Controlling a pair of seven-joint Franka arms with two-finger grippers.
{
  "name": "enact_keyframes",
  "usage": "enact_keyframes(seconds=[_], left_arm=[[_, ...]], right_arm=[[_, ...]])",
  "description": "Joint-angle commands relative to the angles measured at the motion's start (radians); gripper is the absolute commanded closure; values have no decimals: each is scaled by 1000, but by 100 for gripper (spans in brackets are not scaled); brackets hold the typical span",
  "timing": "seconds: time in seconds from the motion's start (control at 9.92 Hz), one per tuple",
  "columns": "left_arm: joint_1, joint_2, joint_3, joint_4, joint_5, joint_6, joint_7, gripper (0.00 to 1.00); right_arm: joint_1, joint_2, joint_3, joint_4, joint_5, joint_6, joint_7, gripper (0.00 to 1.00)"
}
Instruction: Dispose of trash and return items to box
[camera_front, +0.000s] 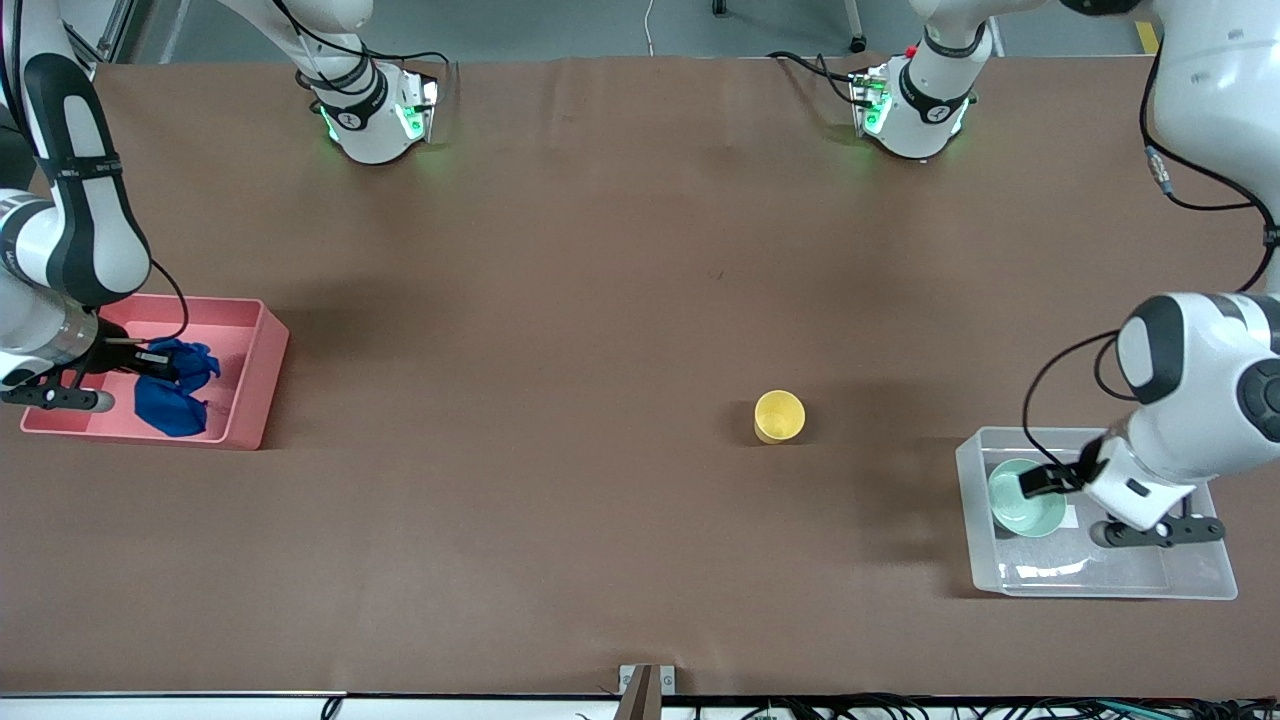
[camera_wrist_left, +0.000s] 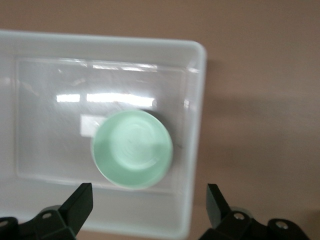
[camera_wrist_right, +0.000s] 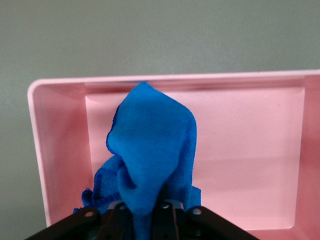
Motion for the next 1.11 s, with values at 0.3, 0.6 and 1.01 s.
enact_keyframes(seconds=[0.3, 0.6, 1.01], left_arm=[[-64, -33, -157, -146, 24, -20, -369, 0], [-165, 4, -157, -174, 25, 14, -556, 6], [-218, 36, -155, -304, 25, 230, -699, 20]], right_arm=[[20, -88, 17, 109, 1, -147, 4, 0], [87, -93, 17, 406, -43, -503, 100, 0], [199, -246, 20, 458, -77, -664, 205, 0]])
